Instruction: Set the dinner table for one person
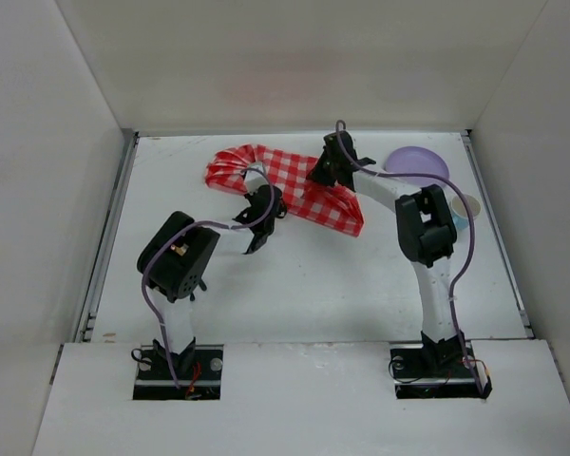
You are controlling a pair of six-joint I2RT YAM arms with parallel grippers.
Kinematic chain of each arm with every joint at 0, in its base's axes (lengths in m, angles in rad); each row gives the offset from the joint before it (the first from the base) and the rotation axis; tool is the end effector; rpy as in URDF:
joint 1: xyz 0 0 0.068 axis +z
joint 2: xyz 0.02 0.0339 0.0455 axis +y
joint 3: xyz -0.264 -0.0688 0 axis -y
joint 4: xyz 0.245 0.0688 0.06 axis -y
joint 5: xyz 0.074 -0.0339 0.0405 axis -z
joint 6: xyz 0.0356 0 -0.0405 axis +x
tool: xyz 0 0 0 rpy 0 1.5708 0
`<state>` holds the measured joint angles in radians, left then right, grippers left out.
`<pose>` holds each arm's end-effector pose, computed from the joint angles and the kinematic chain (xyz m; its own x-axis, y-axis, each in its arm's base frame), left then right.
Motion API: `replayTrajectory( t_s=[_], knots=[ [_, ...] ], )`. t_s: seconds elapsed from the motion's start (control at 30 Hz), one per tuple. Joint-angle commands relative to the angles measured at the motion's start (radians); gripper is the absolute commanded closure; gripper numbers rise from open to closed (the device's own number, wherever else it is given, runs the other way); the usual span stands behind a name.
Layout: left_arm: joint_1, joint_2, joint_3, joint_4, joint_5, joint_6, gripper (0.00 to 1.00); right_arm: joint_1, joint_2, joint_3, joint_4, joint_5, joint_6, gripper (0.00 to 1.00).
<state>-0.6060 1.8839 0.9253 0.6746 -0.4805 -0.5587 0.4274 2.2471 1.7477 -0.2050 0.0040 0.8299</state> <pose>0.3320 -0.2101 0.1691 -0.2697 -0.3850 -0.8826 -0.0030 0.9169 -0.3990 0.4665 0.2123 0.1838 -0.7016 0.4912 -0.5162 0.1569 0.8131 0.5605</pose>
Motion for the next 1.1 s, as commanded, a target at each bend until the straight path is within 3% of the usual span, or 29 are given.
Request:
replayTrajectory(
  t_s=[0.0,0.17,0.27,0.33,0.43,0.53,0.63,0.73,0.87,1.07],
  knots=[
    [0.076,-0.035,0.153,-0.001,0.025,0.014,0.96,0.009,-0.073,0.131,0.062,0.019,-0.008,0.91],
    [0.139,-0.242,0.392,-0.168,0.088,0.117,0.99,0.009,-0.243,0.219,0.217,0.021,-0.115,0.95],
    [0.108,-0.411,0.385,-0.156,0.080,0.264,0.98,0.040,-0.407,0.112,0.344,0.024,-0.271,0.93],
    [0.067,-0.498,0.315,-0.141,0.057,0.347,0.96,0.053,-0.496,0.003,0.336,0.013,-0.313,0.92],
    [-0.017,-0.609,0.105,-0.123,-0.030,0.416,0.91,0.072,-0.613,-0.288,0.358,-0.057,-0.330,0.91],
    [-0.074,-0.654,-0.137,-0.110,-0.143,0.389,0.77,0.086,-0.667,-0.564,0.374,-0.064,-0.261,0.90],
    [-0.109,-0.687,-0.317,-0.128,-0.234,0.297,0.63,0.087,-0.641,-0.723,0.403,-0.082,-0.137,0.87],
    [-0.160,-0.804,-0.419,-0.207,-0.256,0.252,0.48,0.083,-0.571,-0.769,0.397,-0.139,-0.097,0.76],
    [-0.166,-0.960,-0.488,-0.322,-0.274,0.215,0.46,0.060,-0.602,-0.829,0.403,-0.076,-0.075,0.44],
    [-0.038,-0.935,-0.465,-0.409,-0.239,0.057,0.42,0.056,-0.741,-0.907,0.386,0.016,-0.090,0.30]
  ],
)
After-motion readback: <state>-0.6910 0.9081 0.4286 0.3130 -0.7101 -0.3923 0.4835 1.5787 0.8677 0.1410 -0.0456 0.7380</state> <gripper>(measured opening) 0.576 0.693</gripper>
